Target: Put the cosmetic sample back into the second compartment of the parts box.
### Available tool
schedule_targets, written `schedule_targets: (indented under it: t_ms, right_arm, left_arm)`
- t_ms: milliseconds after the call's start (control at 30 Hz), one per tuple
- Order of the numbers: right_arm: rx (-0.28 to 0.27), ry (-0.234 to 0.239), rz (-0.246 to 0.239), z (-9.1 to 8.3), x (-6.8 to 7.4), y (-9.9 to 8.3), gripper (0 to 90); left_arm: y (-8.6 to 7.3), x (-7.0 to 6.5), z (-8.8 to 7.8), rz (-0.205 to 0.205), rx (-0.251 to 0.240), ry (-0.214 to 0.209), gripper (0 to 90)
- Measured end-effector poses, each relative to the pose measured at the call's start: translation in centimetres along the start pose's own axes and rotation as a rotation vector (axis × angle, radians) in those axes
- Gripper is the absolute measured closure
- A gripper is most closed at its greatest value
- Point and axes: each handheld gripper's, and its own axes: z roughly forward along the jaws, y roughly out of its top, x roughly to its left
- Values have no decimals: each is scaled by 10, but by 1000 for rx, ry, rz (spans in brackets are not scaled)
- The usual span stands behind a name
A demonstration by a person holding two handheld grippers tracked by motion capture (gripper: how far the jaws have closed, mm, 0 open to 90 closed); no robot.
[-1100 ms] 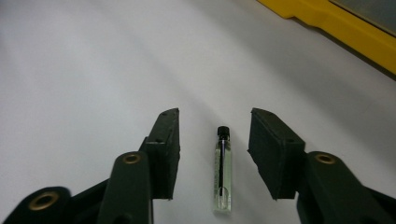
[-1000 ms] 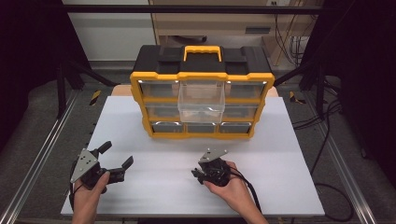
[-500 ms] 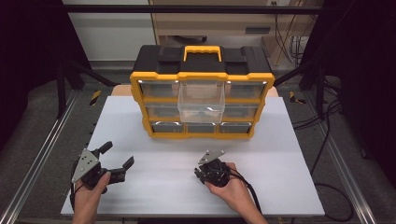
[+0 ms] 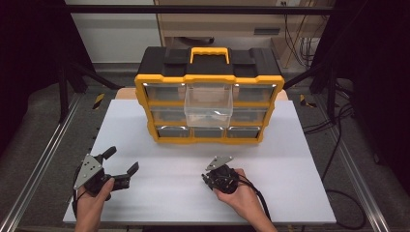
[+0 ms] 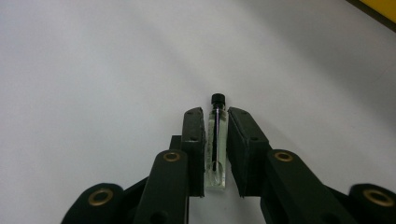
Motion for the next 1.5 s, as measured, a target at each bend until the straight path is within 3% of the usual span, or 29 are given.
schedule_targets:
  t_ms: [567, 933, 1500]
  right_arm:
    - [11, 8, -14, 1, -1, -2, 810]
    - [-22, -9, 31, -6, -14, -5, 810]
    - [-92, -76, 112, -26, -43, -12, 810]
  left_arm:
    - [0, 0, -1, -4, -2, 0, 16]
    - [0, 0, -1, -3, -1, 2, 16]
    - [0, 0, -1, -10, -5, 0, 16]
